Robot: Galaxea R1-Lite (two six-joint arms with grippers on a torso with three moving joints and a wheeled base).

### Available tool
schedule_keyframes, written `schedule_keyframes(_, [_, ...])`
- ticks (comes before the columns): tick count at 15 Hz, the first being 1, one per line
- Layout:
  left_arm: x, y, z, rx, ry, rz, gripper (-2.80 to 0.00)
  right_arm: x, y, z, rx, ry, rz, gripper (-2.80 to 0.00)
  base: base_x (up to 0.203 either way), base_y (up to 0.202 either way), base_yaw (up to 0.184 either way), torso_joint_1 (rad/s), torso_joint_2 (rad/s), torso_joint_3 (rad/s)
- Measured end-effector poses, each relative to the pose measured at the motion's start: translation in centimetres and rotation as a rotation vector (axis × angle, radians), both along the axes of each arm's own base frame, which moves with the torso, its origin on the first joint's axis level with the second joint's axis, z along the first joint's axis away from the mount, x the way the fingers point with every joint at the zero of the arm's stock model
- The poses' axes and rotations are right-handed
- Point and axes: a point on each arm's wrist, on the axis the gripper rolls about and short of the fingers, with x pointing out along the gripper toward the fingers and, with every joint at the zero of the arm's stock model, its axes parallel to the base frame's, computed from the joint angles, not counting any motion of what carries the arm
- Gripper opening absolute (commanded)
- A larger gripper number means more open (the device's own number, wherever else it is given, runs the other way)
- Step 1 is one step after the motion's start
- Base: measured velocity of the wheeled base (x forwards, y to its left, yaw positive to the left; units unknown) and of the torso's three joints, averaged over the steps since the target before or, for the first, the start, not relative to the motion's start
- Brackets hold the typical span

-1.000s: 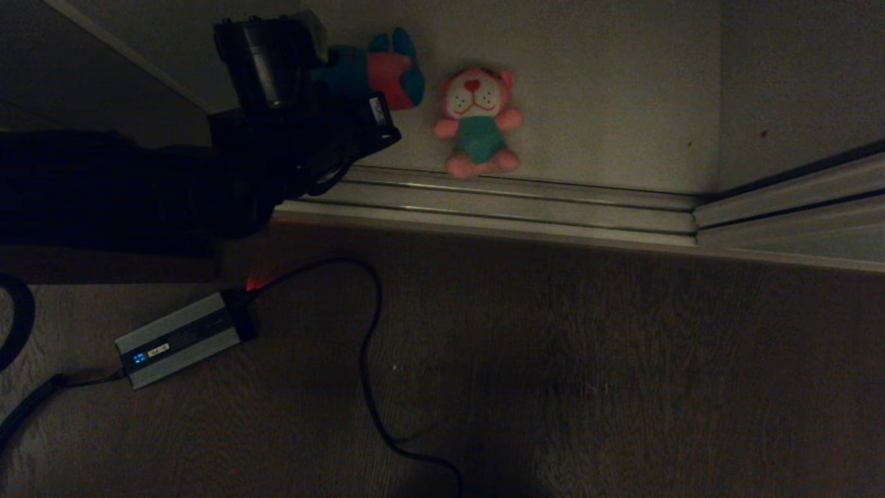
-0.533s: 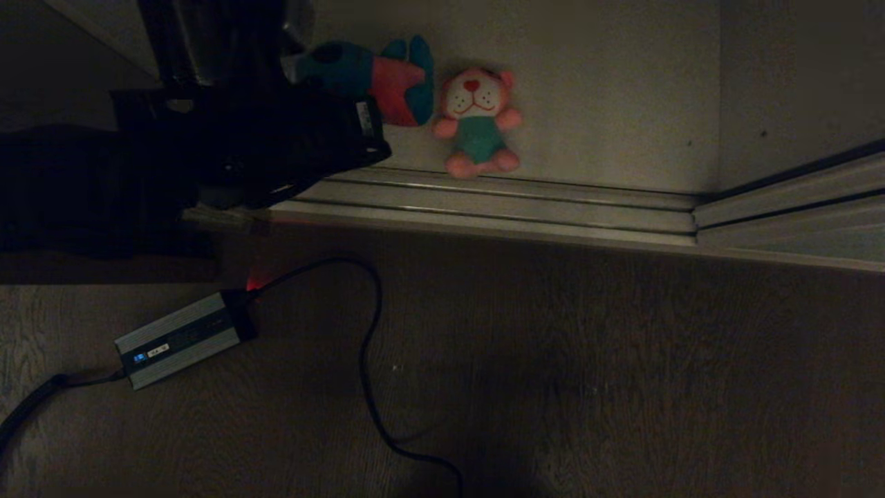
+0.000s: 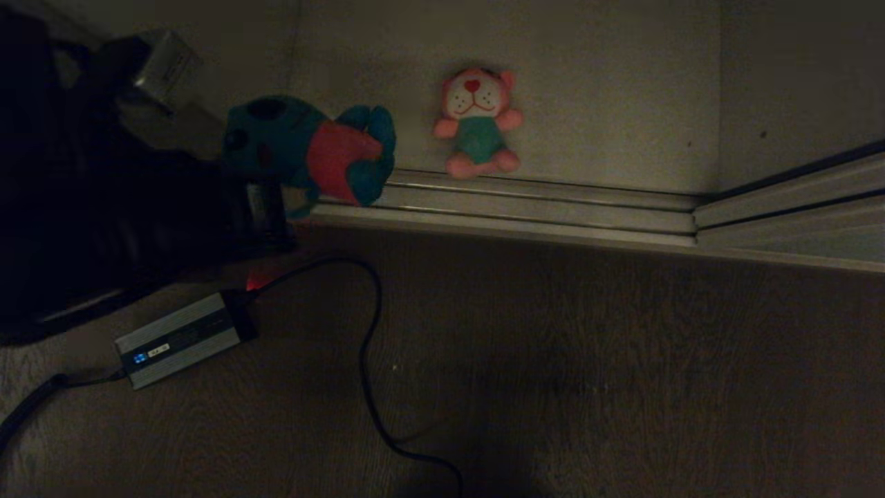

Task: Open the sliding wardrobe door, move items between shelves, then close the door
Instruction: Place the blue doll on the higher shelf

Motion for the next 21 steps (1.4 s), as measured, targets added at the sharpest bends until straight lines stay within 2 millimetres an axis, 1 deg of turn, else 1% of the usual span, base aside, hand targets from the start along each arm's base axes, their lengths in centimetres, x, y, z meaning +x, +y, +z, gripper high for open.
schedule_keyframes(3, [-3.4,2.3,-1.0,0.023,0.046,-0.029,-2.8,0.0,0.0,0.0,0.0,0.0,0.0,-2.8,0.0,0.0,0.0,0.0,0.0,0.0])
schedule_keyframes(5, [-5.3,4.4,-1.4,0.029,0.073,-0.023,-2.8,0.0,0.0,0.0,0.0,0.0,0.0,-2.8,0.0,0.0,0.0,0.0,0.0,0.0])
schedule_keyframes(7, [-7.1,6.6,-1.3,0.014,0.065,-0.001,-2.8,0.0,0.0,0.0,0.0,0.0,0.0,-2.8,0.0,0.0,0.0,0.0,0.0,0.0])
schedule_keyframes(9, [-9.2,8.2,-1.1,0.003,0.041,-0.016,-2.8,0.0,0.0,0.0,0.0,0.0,0.0,-2.8,0.0,0.0,0.0,0.0,0.0,0.0])
schedule_keyframes(12, [-12.4,9.0,-1.9,0.004,0.09,-0.048,-2.8,0.0,0.0,0.0,0.0,0.0,0.0,-2.8,0.0,0.0,0.0,0.0,0.0,0.0])
schedule_keyframes(14, [-14.1,9.2,-2.5,0.002,0.118,-0.05,-2.8,0.0,0.0,0.0,0.0,0.0,0.0,-2.8,0.0,0.0,0.0,0.0,0.0,0.0])
schedule_keyframes(17, [-17.1,9.4,-3.4,-0.015,0.142,-0.107,-2.8,0.0,0.0,0.0,0.0,0.0,0.0,-2.8,0.0,0.0,0.0,0.0,0.0,0.0])
schedule_keyframes(19, [-18.7,9.4,-4.0,-0.026,0.151,-0.124,-2.8,0.0,0.0,0.0,0.0,0.0,0.0,-2.8,0.0,0.0,0.0,0.0,0.0,0.0])
schedule_keyframes(21, [-19.8,9.3,-4.2,-0.034,0.144,-0.136,-2.8,0.0,0.0,0.0,0.0,0.0,0.0,-2.8,0.0,0.0,0.0,0.0,0.0,0.0])
